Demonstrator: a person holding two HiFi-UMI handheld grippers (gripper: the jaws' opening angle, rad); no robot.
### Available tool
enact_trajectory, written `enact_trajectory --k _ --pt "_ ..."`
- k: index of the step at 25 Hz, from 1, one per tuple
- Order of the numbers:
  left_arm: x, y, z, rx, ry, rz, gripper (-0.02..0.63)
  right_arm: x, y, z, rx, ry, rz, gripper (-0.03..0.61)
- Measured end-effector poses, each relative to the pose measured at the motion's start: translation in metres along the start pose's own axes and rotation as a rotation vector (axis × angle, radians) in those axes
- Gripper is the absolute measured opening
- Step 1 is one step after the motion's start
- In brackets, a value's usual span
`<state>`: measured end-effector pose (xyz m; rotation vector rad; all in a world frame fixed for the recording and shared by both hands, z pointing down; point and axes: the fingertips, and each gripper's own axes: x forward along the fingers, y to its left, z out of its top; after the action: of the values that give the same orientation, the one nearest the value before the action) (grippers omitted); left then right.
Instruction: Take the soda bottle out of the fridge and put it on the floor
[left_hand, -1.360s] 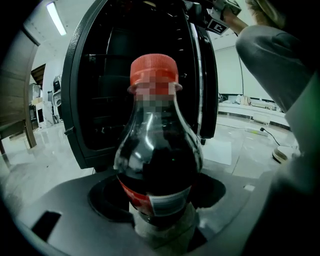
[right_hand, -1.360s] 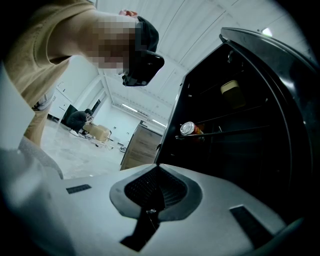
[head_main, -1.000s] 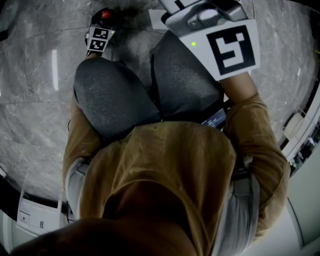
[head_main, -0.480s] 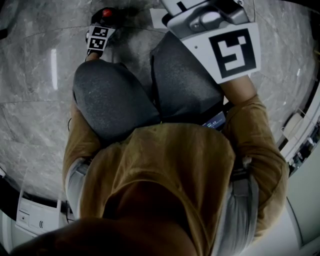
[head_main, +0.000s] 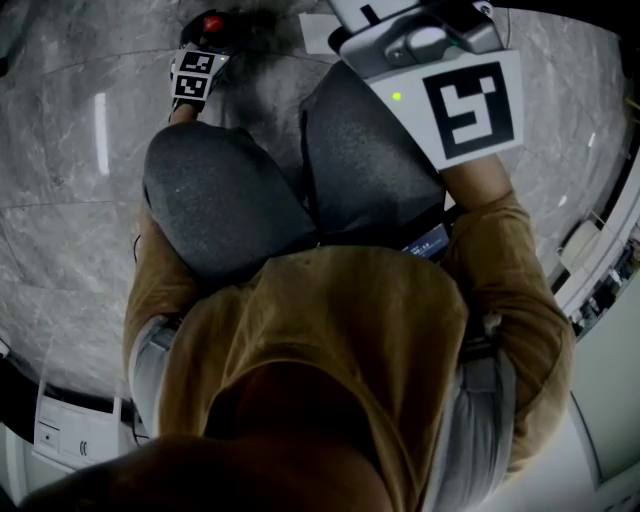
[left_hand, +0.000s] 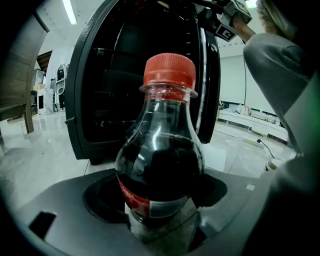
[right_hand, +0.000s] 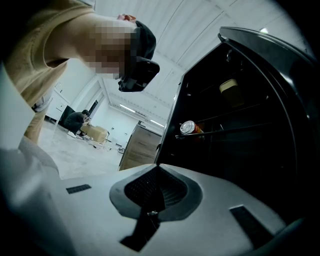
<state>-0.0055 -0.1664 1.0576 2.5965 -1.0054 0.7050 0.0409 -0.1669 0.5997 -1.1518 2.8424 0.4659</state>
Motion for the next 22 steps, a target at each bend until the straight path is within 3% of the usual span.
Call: enact_trajectory --k 12,17,20,22 --pt "-0.018 0.004 0.031 -0.036 -0.005 -0.006 0.357 0.019 -0.009 -0.003 0.058 0.058 0.022 0.003" --pt "-0.032 0.008 0.041 -0.105 0.003 0.003 0.359 0.032 -0.008 0.001 0.081 0.109 0.049 0.003" --pt "-0.045 0.010 0.056 -0.191 -0.006 0.040 0.362 0.039 -0.007 0.024 0.078 0.100 0.055 0.003" --pt "-0.061 0.004 0.065 -0.206 0.004 0.047 0.365 0.042 -0.004 0.041 0.082 0.101 0.068 0.003"
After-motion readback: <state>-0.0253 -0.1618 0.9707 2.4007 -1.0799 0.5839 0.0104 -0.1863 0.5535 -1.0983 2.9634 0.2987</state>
